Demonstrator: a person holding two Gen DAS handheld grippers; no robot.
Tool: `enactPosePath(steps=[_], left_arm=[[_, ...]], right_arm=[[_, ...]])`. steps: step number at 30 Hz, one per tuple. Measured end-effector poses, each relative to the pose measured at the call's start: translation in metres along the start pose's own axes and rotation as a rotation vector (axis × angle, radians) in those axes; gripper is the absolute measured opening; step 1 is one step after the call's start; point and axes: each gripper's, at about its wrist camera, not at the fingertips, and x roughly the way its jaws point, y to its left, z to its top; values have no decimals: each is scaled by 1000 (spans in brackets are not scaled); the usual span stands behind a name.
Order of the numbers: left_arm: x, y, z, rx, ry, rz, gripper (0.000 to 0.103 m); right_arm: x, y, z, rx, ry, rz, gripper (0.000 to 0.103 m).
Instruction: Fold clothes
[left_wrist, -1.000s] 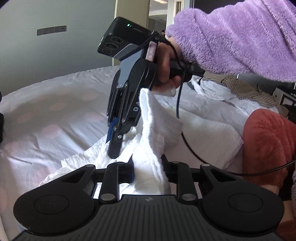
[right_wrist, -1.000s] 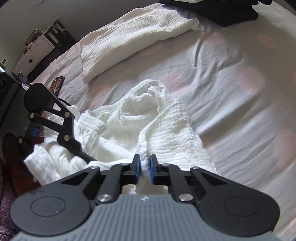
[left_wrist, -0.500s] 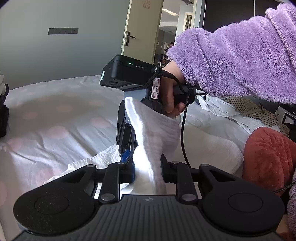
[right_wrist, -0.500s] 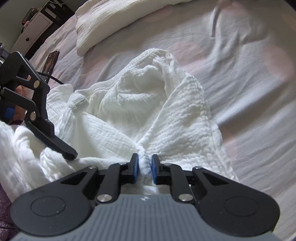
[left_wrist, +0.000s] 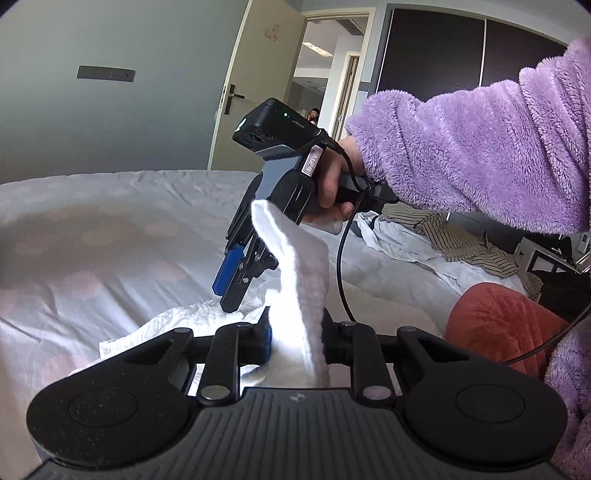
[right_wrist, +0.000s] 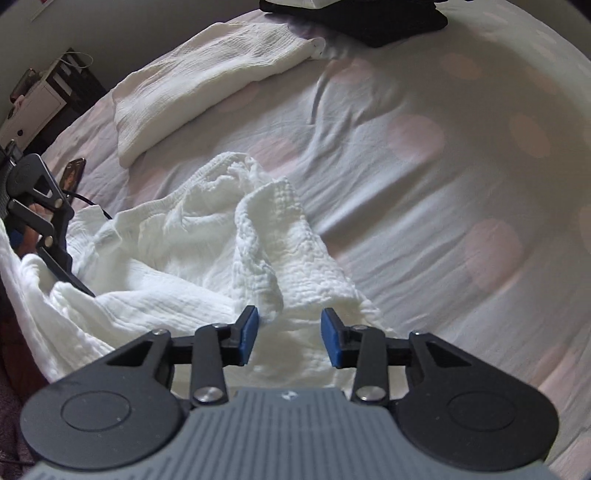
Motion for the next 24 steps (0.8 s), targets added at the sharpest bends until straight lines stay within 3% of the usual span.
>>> enactPosePath(steps=[3, 5, 9, 13, 17, 21, 24], left_arm=[[-5, 3, 2, -24, -29, -34, 25], [-8, 3, 4, -36, -49, -58, 25], [-8, 6, 4, -55, -60, -69, 25], [-7, 9, 3, -70, -56, -58, 25], [-7, 13, 3, -85, -59, -36, 25], [-7, 16, 3, -85, -54, -7, 25], [-5, 20, 2, -87, -35, 43, 25]], right_arm=[[12, -1, 1, 24, -20, 30, 35], [26, 5, 6, 3, -1, 58, 21], [60, 15, 17, -45, 73, 113, 14], [91, 22, 23, -76, 184, 117, 14], [88, 21, 23, -79, 185, 114, 16], [55, 16, 19, -68, 100, 66, 29], [25, 7, 11, -35, 18, -7, 32]])
